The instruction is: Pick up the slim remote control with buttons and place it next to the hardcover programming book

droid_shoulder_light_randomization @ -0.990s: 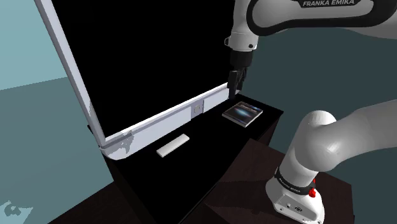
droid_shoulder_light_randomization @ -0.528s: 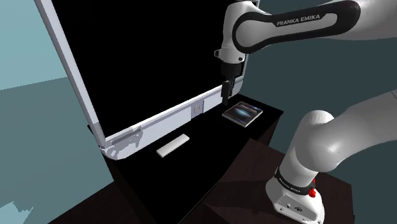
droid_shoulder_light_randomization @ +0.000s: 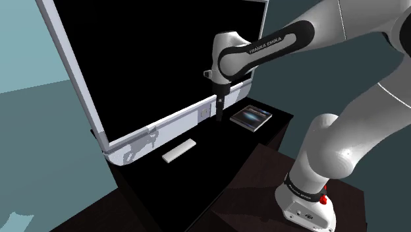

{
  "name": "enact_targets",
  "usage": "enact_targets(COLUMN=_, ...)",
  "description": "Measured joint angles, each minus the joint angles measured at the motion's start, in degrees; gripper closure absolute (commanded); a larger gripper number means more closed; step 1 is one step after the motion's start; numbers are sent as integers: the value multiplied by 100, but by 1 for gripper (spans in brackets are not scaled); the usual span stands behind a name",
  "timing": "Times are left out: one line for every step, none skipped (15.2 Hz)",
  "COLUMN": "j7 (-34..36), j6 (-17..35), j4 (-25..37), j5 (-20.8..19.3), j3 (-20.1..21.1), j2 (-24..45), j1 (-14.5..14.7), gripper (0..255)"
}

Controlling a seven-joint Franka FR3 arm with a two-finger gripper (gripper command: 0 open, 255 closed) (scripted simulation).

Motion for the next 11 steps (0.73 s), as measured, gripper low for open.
enact_targets(j7=-189, j6=169, j4=26, j5=-10, j3=-50, j2=182, j1=27, gripper=0)
enact_targets(j7=-351, j6=343, j4=83, j5=5, j3=-73, j2=402, j1=79, gripper=0)
enact_targets(j7=-529, j6=534, j4=116, j5=13, j3=-106, j2=618, j1=116, gripper=0)
enact_targets(j7=-713, j6=734, j4=151, j5=25, j3=-139, j2=845, j1=150, gripper=0)
enact_targets(j7=-896, j6=920, j4=209, j5=48, j3=-167, j2=1078, j1=185, gripper=0)
enact_targets(j7=-1047, j6=1087, j4=303, j5=86, j3=-164, j2=1329, j1=239, gripper=0)
enact_targets(j7=-1224, j6=1228, j4=385, j5=116, j3=-176, j2=1544, j1=270, gripper=0)
enact_targets(j7=-1413, j6=1377, j4=503, j5=161, j3=-185, j2=1801, j1=299, gripper=0)
enact_targets(j7=-1572, j6=1489, j4=584, j5=192, j3=-175, j2=1985, j1=330, gripper=0)
enact_targets(j7=-1724, j6=1657, j4=665, j5=240, j3=-152, j2=2227, j1=368, gripper=0)
enact_targets(j7=-1893, j6=1789, j4=782, j5=286, j3=-133, j2=2466, j1=390, gripper=0)
